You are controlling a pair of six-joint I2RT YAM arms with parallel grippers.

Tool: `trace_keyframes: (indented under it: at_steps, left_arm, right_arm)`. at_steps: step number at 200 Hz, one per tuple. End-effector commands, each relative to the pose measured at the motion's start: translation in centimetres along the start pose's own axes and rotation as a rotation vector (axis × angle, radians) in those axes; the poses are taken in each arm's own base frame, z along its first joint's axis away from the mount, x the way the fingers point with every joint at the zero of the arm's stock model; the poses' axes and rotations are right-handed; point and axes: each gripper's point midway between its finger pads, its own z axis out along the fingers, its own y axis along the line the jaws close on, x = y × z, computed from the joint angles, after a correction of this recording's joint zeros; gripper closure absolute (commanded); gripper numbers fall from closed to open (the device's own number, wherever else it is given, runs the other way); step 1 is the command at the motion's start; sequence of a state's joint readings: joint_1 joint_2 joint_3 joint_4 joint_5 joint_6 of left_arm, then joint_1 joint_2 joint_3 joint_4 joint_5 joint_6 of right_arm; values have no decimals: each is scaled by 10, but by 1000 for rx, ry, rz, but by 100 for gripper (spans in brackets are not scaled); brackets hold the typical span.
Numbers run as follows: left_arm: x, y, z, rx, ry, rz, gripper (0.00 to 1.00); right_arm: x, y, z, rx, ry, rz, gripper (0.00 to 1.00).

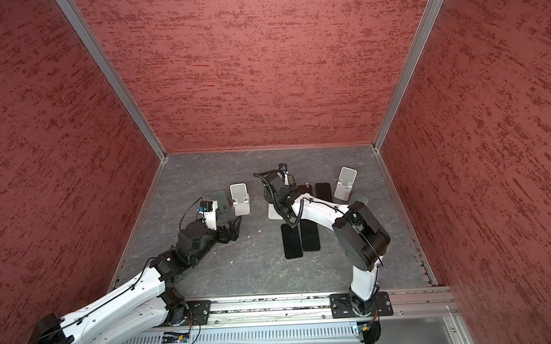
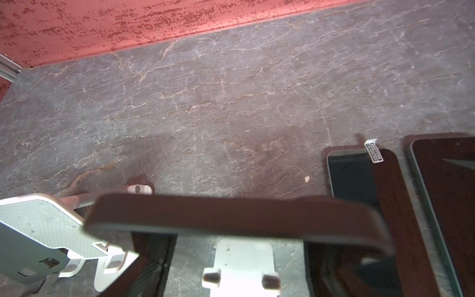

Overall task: Remove the phone from the phone stand
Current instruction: 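Close the right gripper on the top edge of the black phone in its stand, then lift the black phone out of the stand and carry it toward the robot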

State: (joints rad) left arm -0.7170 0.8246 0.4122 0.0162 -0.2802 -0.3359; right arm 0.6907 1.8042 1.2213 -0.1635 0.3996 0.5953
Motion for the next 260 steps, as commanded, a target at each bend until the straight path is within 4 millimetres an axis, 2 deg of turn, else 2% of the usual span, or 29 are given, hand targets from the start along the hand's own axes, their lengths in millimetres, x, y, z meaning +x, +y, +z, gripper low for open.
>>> trace_keyframes:
  at_steps: [1, 29, 98, 132, 181, 223, 260]
  left_arm:
    - [-1, -1, -1, 16, -7, -3, 0]
    - [0, 0, -1, 17, -6, -3, 0]
    - [1, 2, -1, 13, -6, -12, 0]
    - [2, 2, -1, 18, -5, -12, 0]
    - [0, 1, 0, 19, -6, -12, 0]
    - [3, 0, 3, 23, 4, -13, 0]
    - [-1, -5, 6, 38, 7, -12, 0]
  right_arm:
    - [-9, 5, 1, 18, -29, 18, 28]
    - [-7, 7, 2, 29, -19, -2, 40]
    - [-10, 13, -7, 9, -28, -82, 45]
    - [-16, 20, -23, -56, -34, -119, 47]
    - [-19, 18, -44, -81, -10, -166, 48]
    - [-12, 12, -60, -99, 30, -191, 48]
    - [-1, -9, -75, -74, 64, -194, 47]
